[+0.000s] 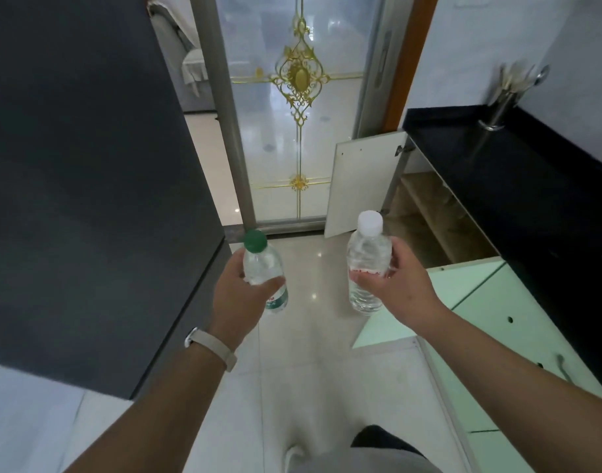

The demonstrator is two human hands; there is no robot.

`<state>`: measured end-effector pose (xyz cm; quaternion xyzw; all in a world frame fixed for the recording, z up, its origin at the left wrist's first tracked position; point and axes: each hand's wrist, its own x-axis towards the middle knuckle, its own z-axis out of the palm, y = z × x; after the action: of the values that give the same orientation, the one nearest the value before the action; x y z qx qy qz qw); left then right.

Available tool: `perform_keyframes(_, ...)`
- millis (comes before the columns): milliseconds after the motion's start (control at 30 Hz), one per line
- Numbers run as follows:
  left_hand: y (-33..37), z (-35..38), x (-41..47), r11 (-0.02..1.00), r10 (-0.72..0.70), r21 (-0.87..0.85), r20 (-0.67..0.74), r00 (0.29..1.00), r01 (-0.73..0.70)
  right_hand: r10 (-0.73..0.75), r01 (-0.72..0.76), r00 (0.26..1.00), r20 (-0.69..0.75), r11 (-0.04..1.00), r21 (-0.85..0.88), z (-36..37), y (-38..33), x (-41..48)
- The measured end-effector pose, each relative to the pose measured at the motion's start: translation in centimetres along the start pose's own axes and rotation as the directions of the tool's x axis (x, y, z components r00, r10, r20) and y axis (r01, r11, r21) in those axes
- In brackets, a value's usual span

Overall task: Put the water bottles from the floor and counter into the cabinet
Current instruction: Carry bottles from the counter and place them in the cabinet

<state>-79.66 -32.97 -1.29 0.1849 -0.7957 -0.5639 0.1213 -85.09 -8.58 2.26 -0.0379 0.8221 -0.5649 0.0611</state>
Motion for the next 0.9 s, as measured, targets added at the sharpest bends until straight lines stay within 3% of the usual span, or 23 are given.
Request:
perform_keyframes(433, 1.5, 4.3, 14.6, 0.999, 0.025, -0.035, 0.130, 0.991, -0.021, 0.067, -0.062, 0.994, -0.080, 0.996, 0.071, 1.5, 1.1, 13.1)
perform_keyframes(900, 6.6, 16.8, 34.9, 0.995, 0.088, 0.007, 0.304, 0.949, -0.095, 0.163, -0.139, 0.964, -0.210, 0.982, 0.127, -4.3, 3.3, 32.6)
